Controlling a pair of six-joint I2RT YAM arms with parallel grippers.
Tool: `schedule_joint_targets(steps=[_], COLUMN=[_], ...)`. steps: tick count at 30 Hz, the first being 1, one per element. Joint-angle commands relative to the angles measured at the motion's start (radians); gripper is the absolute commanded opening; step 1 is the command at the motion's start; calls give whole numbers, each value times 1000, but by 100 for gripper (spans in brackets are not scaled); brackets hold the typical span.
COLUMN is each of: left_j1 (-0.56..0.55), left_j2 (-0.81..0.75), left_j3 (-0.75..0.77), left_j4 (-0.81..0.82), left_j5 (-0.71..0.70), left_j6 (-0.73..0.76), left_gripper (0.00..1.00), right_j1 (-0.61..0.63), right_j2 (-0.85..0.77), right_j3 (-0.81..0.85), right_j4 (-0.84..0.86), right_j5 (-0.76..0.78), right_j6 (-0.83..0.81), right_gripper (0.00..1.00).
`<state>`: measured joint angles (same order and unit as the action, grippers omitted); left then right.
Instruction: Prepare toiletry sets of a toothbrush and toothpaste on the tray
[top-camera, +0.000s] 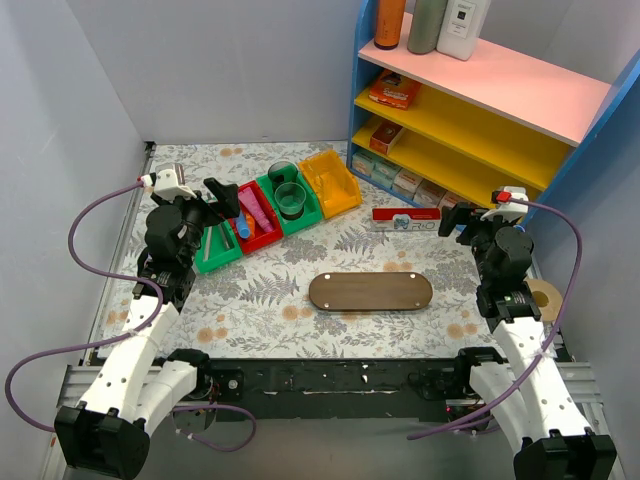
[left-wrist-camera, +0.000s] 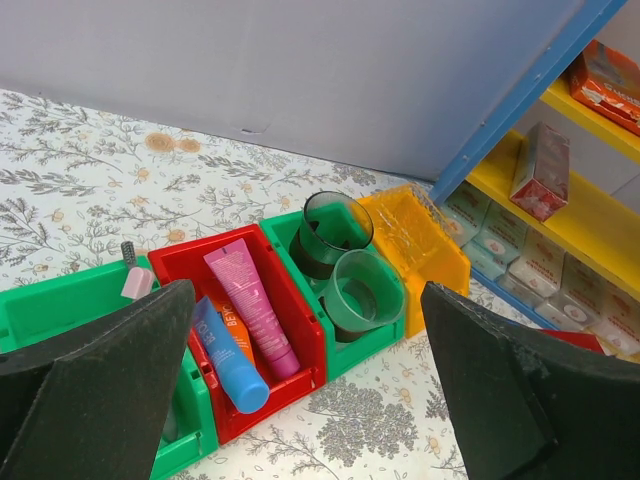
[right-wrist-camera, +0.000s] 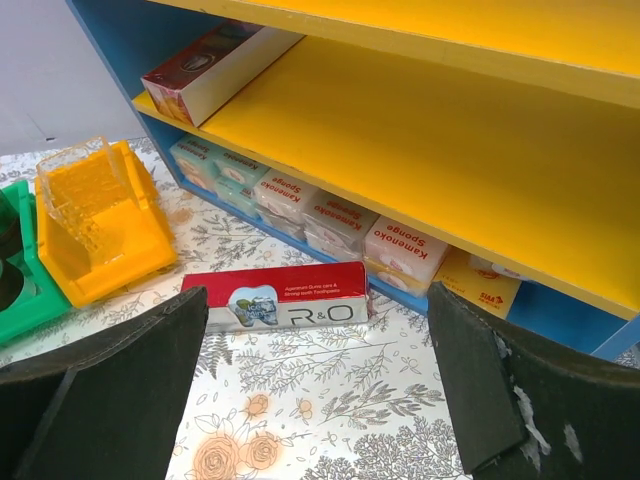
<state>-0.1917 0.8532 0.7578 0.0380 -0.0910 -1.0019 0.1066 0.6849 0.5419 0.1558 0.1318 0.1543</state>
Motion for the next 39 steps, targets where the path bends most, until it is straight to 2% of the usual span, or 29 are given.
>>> schedule_joint_targets(steps=[1,8,16,19,24,30,37,39], left_j1=[-2,-2,-3,-15,-37,-169,-190,-189], left_j2=[-23,-28,-20,21,124,251,536,595], left_j3=[-2,-5,-32,-15,83,218,500,548], left_j4=[16,19,49,39,10,-32,-242,-269], left_j5=[13,2,135,132,132,-5,-20,-15], left_j6=[19,23,57,72,37,66,17,-17], left_gripper=[98,98,98,91,88,82,81,77], right_j1=[-1,-1,-1,-1,-2,1,1,1], right_j2=[7,7,25,34,73,84,87,88], right_j3=[67,75,133,148,220,277,323,332], right_j4=[-10,-21,-88,-102,-188,-265,-325,-335], right_j5=[6,6,9,-20,-72,-87,-97,-103], right_j6=[-12,-15,-19,-22,-68,-108,-124,-133], right_gripper=[97,95,90,87,81,77,75,75])
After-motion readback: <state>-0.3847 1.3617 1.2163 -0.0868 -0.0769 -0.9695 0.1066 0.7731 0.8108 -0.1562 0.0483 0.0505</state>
